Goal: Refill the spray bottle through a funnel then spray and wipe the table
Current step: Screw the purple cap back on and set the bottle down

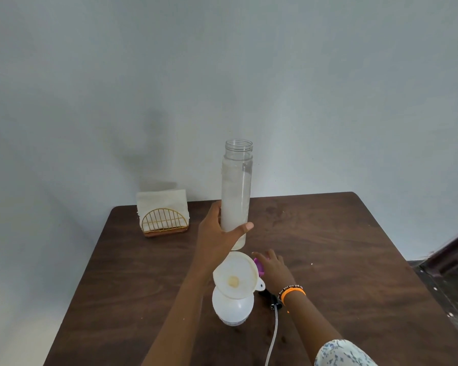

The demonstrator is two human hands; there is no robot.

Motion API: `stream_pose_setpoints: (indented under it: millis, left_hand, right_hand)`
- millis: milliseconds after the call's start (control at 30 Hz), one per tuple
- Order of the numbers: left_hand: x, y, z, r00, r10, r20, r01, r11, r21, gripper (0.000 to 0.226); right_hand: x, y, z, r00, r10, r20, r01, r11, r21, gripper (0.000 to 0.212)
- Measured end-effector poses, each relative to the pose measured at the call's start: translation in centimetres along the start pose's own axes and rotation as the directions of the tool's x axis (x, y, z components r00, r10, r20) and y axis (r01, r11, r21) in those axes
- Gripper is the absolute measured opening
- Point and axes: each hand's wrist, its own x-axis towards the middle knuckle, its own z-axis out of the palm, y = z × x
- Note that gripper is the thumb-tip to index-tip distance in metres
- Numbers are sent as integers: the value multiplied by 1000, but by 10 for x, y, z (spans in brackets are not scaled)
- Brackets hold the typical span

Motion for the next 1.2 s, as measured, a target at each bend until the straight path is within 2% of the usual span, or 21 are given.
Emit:
stream_pose_setpoints:
  millis: [167, 300, 467, 633, 700, 767, 867, 933, 1033, 1100, 1200]
  left_hand:
    - [-1, -2, -1, 1000, 10, 3, -10, 1000, -18, 66]
    - [-3, -4, -3, 1000, 4, -7, -4, 999, -35, 65]
    - [-4, -2, -4, 1000, -6, -16, 5, 998, -68, 63]
    - [-4, 7, -8, 998, 37, -40, -41, 993, -107, 55]
    - [-3, 12, -12, 998, 46, -49, -50, 995, -92, 53]
    - [-1, 18, -16, 997, 52, -64, -57, 996, -71, 57]
    - [2, 30, -20, 993, 69, -93, -73, 997, -37, 64]
    - [3, 38, -22, 990, 83, -110, -85, 996, -13, 65]
    - [3, 49, -24, 985, 106, -136, -108, 994, -7, 64]
    - [1, 56, -26, 984, 114, -137, -115, 993, -2, 64]
    - [-1, 65, -27, 983, 123, -134, -125, 992, -9, 64]
  right_hand:
    - [9, 2, 9, 999, -32, 17, 33, 998, -49, 54]
    - [13, -1, 6, 999, -39, -15, 38, 997, -61, 34]
    - [12, -21, -38, 976, -24, -216, 56, 988, 146, 37]
    - [-1, -53, -124, 900, -43, -434, 221, 903, 368, 36]
    - [-13, -70, -163, 853, -28, -522, 311, 829, 464, 35]
    - [-28, -87, -199, 776, -39, -630, 470, 702, 535, 33]
    - [-51, -110, -242, 658, -47, -752, 649, 542, 534, 34]
    - [-63, -123, -262, 628, -52, -776, 724, 403, 559, 34]
    - [-72, -139, -283, 623, -62, -780, 773, 202, 602, 31]
    - [-74, -144, -291, 609, -82, -789, 790, 151, 594, 28]
    - [-78, -148, -301, 597, -168, -784, 799, 206, 565, 31]
